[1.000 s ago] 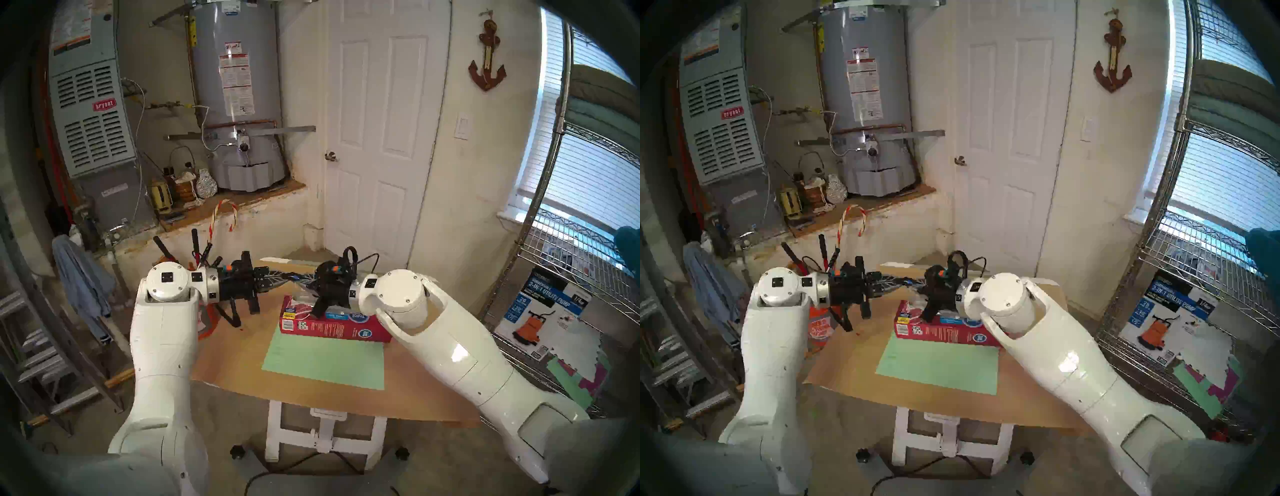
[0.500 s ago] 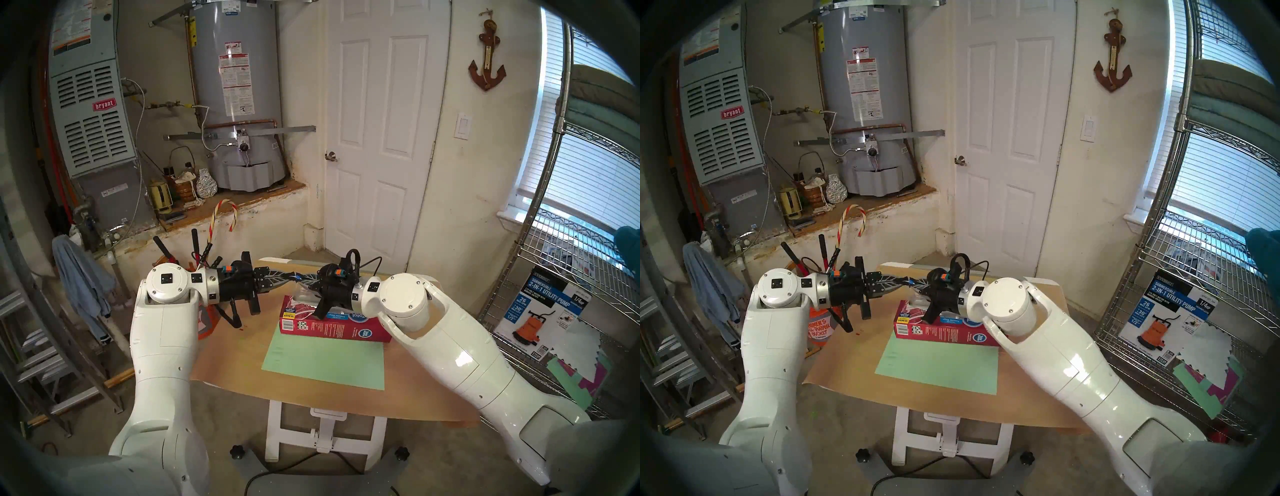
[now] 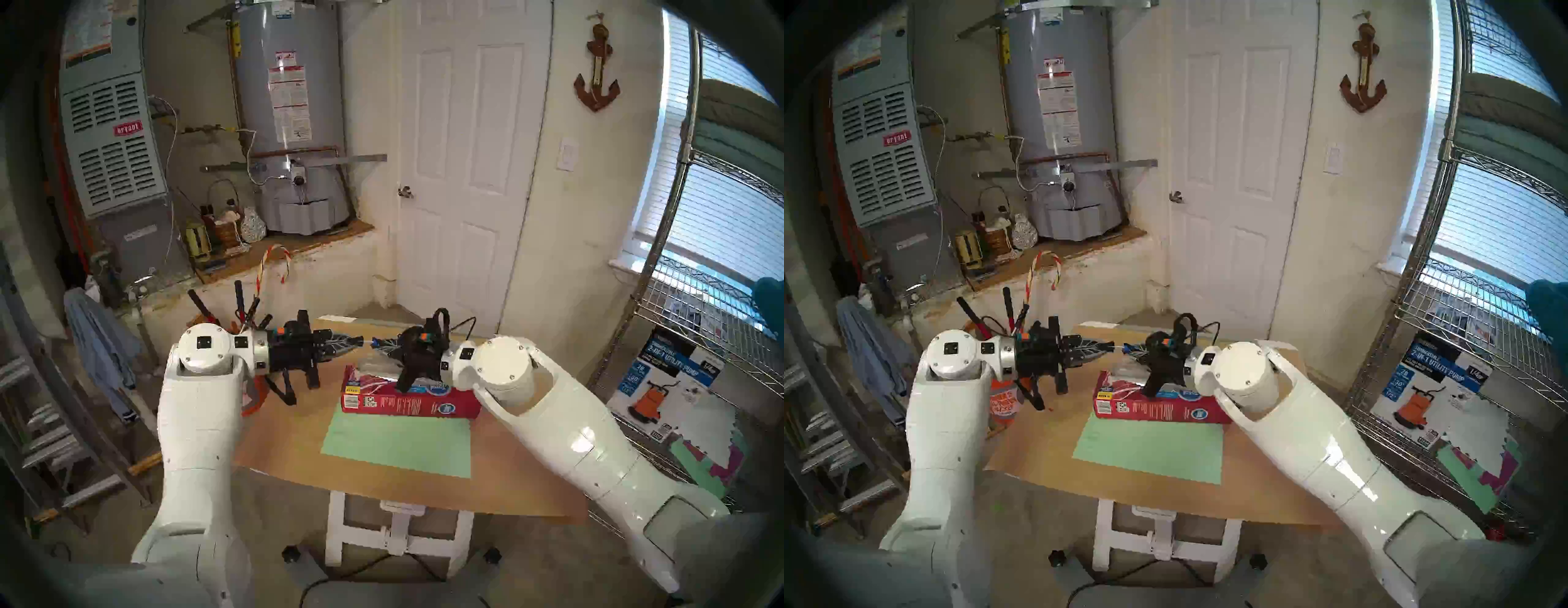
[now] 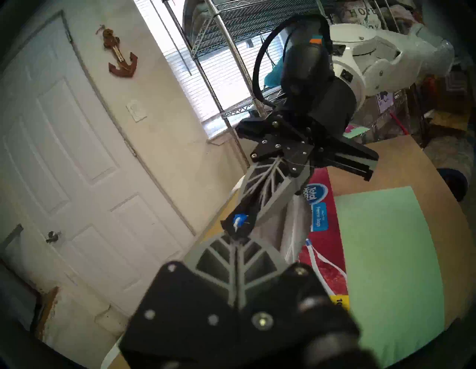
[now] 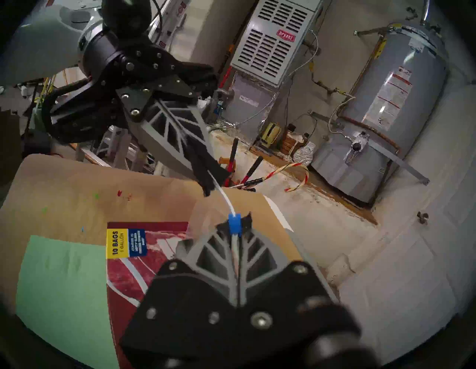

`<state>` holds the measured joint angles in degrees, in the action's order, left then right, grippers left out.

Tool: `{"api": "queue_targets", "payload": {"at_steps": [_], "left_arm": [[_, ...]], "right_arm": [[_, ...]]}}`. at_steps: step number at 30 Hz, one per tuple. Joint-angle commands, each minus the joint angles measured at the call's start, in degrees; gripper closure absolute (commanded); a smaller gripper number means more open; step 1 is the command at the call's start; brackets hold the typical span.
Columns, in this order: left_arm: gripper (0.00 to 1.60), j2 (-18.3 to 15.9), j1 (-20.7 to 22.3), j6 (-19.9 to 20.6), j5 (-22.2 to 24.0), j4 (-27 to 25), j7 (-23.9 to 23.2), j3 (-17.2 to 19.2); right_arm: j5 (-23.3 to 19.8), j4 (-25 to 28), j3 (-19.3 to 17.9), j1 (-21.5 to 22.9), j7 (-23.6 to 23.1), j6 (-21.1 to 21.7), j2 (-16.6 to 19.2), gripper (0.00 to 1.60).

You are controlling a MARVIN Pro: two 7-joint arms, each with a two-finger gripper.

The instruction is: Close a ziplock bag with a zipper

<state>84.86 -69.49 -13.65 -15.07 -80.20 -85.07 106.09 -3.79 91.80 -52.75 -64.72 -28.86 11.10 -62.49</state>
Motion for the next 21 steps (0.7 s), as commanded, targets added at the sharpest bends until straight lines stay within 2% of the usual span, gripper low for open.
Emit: {"api": "queue_targets", "payload": {"at_steps": [1, 13, 21], "left_arm": [[1.6, -1.46, -0.21, 0.09, 1.3, -2.13, 0.07, 0.67], [1.6, -2.58, 1.18, -1.12, -1.33, -0.09, 0.99, 1.02], [1.6, -1.67, 1.74, -1.19, -2.58, 0.3, 1.64, 0.63]], "right_arm": [[-0.56, 0.28, -1.67, 0.16, -0.1, 0.31, 1.73, 1.6], [-1.17, 0.49, -3.41, -0.76, 0.15, -0.08, 4.33, 1.6], [-1.49, 0.52, -3.8, -1.44, 0.74, -0.35, 4.5, 1.6]]}}
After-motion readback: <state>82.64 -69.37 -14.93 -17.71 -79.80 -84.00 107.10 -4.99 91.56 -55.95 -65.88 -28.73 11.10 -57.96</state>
